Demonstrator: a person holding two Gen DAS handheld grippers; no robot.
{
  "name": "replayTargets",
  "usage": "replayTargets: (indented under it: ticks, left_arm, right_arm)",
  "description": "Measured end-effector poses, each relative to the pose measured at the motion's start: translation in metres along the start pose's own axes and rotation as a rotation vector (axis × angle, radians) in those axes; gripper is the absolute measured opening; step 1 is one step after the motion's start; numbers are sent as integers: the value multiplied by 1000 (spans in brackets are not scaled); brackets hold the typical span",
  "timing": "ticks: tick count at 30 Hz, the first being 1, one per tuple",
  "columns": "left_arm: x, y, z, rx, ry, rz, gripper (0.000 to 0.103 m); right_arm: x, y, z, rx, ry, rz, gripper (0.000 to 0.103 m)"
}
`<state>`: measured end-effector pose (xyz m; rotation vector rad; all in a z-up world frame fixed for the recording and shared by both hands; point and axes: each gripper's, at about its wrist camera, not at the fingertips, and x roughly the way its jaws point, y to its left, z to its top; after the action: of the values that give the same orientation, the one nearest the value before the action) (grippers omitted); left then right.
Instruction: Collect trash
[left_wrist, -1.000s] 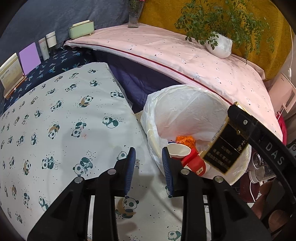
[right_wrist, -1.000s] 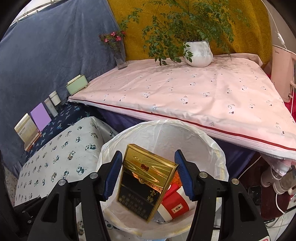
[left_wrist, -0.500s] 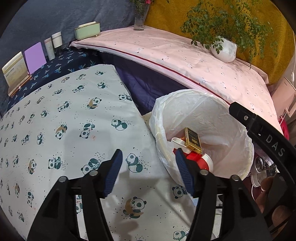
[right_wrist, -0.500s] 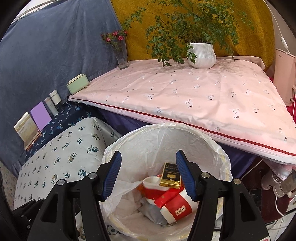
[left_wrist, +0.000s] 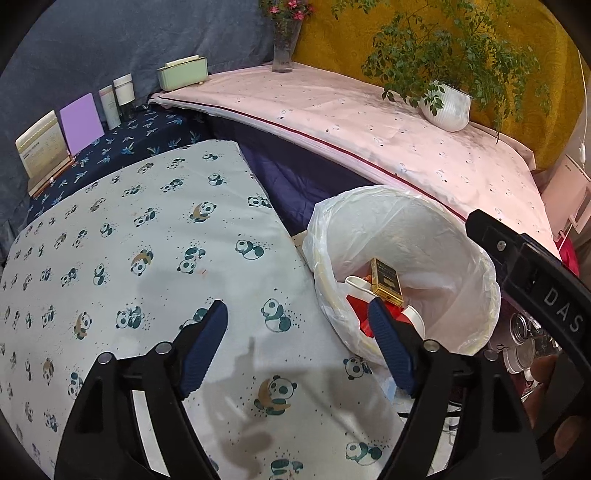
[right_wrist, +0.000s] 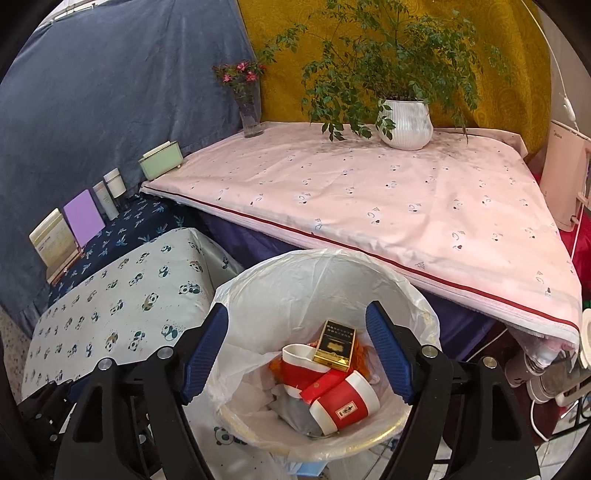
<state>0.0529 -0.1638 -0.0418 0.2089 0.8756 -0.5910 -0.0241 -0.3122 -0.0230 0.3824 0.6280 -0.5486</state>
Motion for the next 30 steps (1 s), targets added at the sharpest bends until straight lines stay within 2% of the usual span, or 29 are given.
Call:
replayTargets:
  ticks: [5, 7, 9, 15, 24, 30]
  left_arm:
    - [-22, 5, -9, -6, -21, 11, 83]
    - [-31, 7, -11, -6, -29, 15, 84]
    - [-40, 9, -14, -11, -38, 21, 89]
    - [-64, 15, -23, -20, -66, 30, 90]
    - [-69, 16, -24, -27, -70, 48, 91]
    - [-65, 16, -22, -32, -64, 49, 91]
  right_arm:
    - [-19, 3, -3, -5, -2, -12, 83]
    - [-29, 6, -3, -13, -2, -14, 83]
    - [-37, 11, -3, -27, -3, -15, 84]
    - [-61, 22, -7, -66, -8, -11, 84]
    - [-73, 36, -13, -122, -1, -3, 84]
    - [-69, 30, -11, -109, 4, 2, 84]
